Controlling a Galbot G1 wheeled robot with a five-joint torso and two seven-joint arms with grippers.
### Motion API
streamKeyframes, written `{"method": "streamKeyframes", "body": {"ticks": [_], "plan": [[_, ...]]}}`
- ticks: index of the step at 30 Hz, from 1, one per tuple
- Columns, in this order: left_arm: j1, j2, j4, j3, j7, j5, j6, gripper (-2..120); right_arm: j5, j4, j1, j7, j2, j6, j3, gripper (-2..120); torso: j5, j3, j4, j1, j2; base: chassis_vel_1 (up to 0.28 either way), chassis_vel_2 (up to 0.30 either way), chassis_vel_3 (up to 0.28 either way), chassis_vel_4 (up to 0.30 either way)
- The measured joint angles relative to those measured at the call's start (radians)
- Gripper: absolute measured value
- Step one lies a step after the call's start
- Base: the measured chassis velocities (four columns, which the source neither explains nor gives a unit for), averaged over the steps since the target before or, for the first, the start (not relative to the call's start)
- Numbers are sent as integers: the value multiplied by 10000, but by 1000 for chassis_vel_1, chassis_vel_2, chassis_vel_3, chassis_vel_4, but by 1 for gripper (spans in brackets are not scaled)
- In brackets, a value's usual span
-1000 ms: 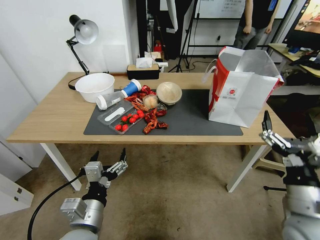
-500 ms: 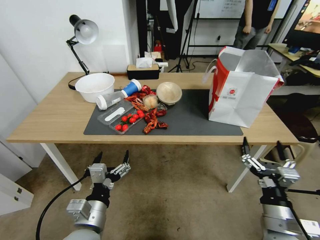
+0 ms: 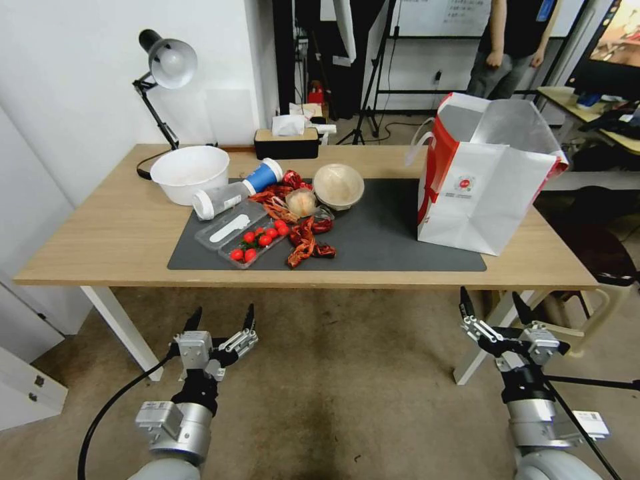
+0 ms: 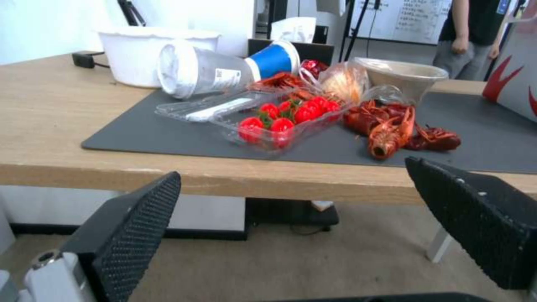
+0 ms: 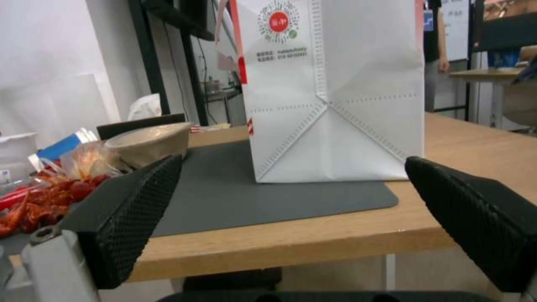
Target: Pick up the food delivery bag from the floor and place it on the table.
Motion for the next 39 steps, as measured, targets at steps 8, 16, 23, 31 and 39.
{"method": "streamKeyframes", "body": {"ticks": [8,16,23,31,39], "plan": [[-23,27,63,4,-10,1,-68,100,415,-83,48,-101,-122,-409,-55,100,0,0,0,0,0,0,0,0,0],[-23,37,158,3,-64,52,-189,100,430,-172,111,-131,-131,-483,-146,100,0,0,0,0,0,0,0,0,0],[-16,31,250,20,-59,74,-377,100,430,-259,136,-137,-93,-487,-220,100,0,0,0,0,0,0,0,0,0],[42,33,234,-39,-49,82,-459,100,545,-370,192,-217,-122,-488,-247,100,0,0,0,0,1,0,0,0,0],[56,28,215,-42,-49,104,-445,100,561,-377,190,-245,-127,-488,-247,100,0,0,0,0,2,0,0,0,0]]}}
